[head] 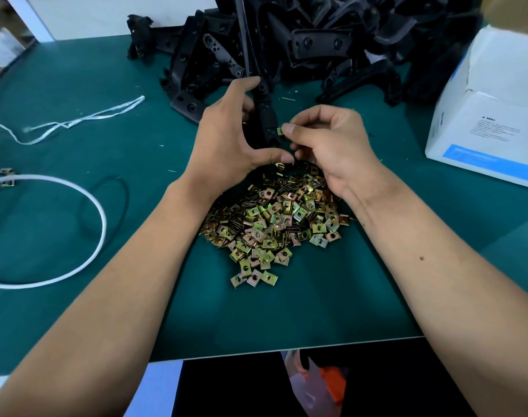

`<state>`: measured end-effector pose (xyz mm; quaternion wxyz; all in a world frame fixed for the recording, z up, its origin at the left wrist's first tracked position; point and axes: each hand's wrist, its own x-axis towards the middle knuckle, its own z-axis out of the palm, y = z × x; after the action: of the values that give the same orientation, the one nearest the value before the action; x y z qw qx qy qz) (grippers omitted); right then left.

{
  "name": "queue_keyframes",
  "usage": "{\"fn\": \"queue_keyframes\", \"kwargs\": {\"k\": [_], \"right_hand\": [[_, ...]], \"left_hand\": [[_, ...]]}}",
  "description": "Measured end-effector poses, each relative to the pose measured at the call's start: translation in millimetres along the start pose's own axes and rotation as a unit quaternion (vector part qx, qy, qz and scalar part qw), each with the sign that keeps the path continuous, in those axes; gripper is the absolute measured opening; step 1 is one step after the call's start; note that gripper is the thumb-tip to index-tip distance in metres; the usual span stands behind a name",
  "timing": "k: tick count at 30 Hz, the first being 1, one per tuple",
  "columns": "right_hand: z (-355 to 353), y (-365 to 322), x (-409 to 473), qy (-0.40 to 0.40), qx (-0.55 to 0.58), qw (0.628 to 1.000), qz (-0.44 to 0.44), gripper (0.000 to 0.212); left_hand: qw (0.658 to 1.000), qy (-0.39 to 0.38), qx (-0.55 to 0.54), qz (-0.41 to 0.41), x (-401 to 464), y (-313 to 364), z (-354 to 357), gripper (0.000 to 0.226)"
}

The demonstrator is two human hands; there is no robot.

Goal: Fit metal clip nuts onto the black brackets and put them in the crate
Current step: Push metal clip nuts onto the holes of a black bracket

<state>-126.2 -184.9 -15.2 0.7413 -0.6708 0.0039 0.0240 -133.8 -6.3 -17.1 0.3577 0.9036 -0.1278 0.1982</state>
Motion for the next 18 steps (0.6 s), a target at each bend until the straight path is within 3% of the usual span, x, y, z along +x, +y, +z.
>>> {"fn": "queue_keyframes", "kwargs": {"k": [18], "right_hand": [[5, 1, -5, -0.017, -0.062, 0.997, -0.053, 0.019]], "left_hand": [[0.998, 0.007, 0.062, 0.010, -1, 11, 1, 0.120]]}}
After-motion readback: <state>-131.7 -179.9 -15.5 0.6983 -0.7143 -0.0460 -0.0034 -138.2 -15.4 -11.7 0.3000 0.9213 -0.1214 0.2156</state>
